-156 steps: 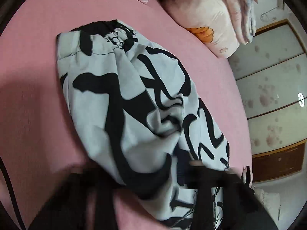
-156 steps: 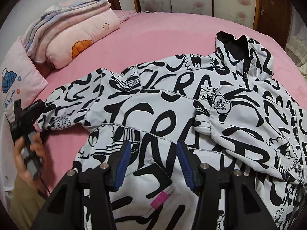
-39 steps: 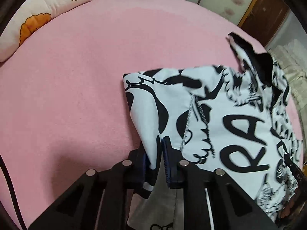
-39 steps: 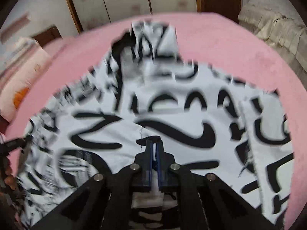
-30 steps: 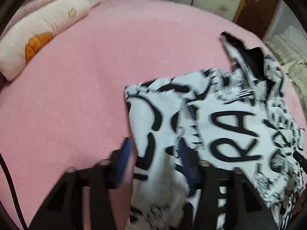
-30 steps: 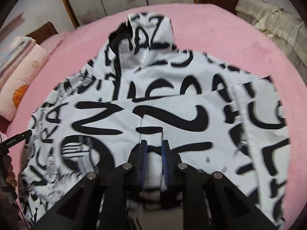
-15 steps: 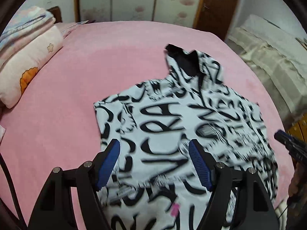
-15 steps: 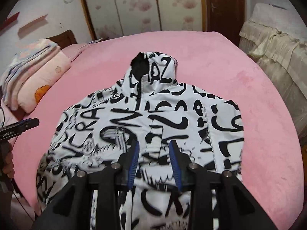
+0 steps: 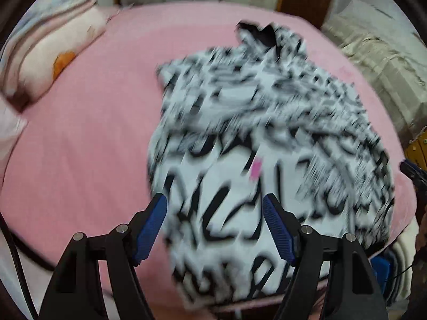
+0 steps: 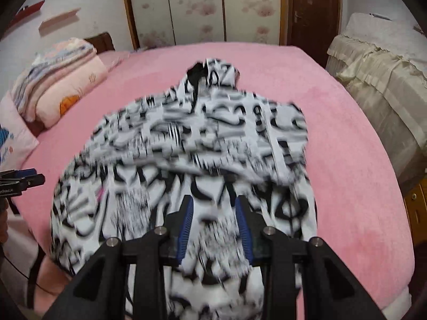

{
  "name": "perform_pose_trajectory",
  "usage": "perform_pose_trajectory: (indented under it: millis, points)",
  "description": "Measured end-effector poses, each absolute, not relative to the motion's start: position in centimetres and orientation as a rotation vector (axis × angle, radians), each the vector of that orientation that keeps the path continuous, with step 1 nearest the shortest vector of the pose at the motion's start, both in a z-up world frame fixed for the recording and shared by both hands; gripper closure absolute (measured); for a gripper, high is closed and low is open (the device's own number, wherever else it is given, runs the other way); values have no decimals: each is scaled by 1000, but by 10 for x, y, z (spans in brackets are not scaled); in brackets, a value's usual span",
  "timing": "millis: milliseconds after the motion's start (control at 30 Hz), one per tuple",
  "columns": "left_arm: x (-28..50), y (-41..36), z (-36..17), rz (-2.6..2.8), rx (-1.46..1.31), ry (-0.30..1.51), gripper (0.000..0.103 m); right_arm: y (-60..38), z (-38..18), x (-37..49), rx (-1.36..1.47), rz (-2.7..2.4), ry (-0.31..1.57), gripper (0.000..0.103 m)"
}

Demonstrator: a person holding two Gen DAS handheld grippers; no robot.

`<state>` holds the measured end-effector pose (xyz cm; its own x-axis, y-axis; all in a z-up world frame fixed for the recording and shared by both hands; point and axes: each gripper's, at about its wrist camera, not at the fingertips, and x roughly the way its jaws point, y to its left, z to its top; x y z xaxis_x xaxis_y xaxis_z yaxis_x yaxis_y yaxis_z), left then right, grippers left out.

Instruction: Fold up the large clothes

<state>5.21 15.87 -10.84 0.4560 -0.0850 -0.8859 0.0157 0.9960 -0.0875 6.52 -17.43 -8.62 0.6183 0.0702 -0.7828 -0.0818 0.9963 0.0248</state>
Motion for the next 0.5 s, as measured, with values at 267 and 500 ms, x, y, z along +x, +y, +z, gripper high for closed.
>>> perform_pose_trajectory:
  millis: [267, 500]
  points:
    - [-6, 191, -175, -42, -173, 1244, 30, -213, -134, -5, 28, 35, 1008, 57]
    - [-25, 188, -211, -69, -228, 1276, 30, -249, -171, -40, 60, -61, 1102, 57]
